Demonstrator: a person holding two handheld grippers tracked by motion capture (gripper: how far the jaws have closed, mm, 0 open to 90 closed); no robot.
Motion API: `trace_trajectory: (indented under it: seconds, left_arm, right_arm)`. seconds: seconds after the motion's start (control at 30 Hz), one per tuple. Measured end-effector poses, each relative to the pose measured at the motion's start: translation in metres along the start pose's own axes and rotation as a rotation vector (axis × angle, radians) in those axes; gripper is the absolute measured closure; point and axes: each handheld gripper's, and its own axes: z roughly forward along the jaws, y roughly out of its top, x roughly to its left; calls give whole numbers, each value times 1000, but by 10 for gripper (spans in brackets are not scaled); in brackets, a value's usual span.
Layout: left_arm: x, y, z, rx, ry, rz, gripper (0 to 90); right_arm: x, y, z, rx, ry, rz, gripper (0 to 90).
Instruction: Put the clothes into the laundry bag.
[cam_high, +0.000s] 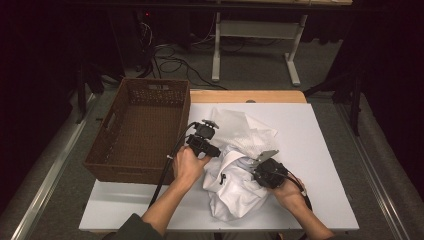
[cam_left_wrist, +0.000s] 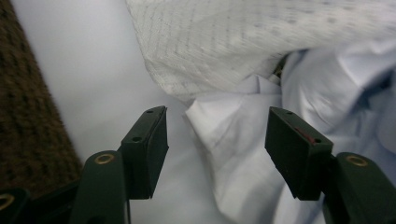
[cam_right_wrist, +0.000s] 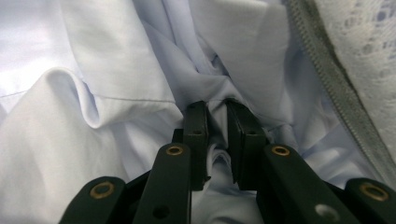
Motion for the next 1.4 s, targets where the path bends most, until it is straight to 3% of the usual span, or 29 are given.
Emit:
trace_trajectory:
  seconds: [0.13, 0.23, 0.3, 0.33, 0.37, 0.47, 0.57, 0.73, 0.9, 0.97, 1.03, 1.17, 1.27, 1.3, 1.33, 1.4]
  left_arm:
    - [3, 9, 17, 21, -15, -38, 375]
    - [5, 10, 26, -8, -23, -57, 397]
    - [5, 10, 28, -35, -55, -43, 506]
    - [5, 9, 27, -42, -69, -27, 706]
    - [3, 8, 25, -52, -79, 3, 777]
    - [3, 8, 21, -48, -117, 16, 850]
    - [2, 6, 14, -45, -134, 31, 861]
    - [-3, 4, 5, -57, -152, 47, 861]
    - [-4, 0, 2, -65, -160, 53, 860]
    - [-3, -2, 1, -62, -163, 58, 861]
    - [-3, -5, -1, -65, -166, 58, 861]
    - [-4, -7, -3, -75, -168, 67, 861]
    - [-4, -8, -7, -76, -169, 81, 864]
    - [-4, -8, -8, -78, -172, 85, 864]
    - [-4, -9, -10, -80, -173, 88, 864]
    - [-4, -10, -14, -85, -176, 89, 866]
  right_arm:
    - [-2, -3, -1, 0, 1, 8, 797]
    - [-3, -4, -1, -4, 2, 12, 797]
    - [-4, -4, -1, -3, 4, 17, 797]
    - [-5, -4, -1, -4, 7, 20, 798]
    - [-6, -4, -1, -4, 9, 25, 795]
    - [-5, -3, -3, -13, 21, 49, 754]
    - [0, 3, -13, -43, 48, 79, 660]
    - [9, 13, -31, -111, 77, 95, 596]
    - [26, 30, -40, -156, 78, 67, 531]
    - [31, 37, -40, -162, 66, 55, 513]
    - [33, 48, -35, -178, 15, 55, 496]
    - [33, 58, -29, -193, -30, 53, 500]
    - [30, 65, -17, -172, -84, 31, 535]
    - [25, 66, -8, -134, -99, 28, 602]
    - [25, 66, -8, -134, -99, 28, 602]
    - [19, 65, -1, -111, -100, 32, 694]
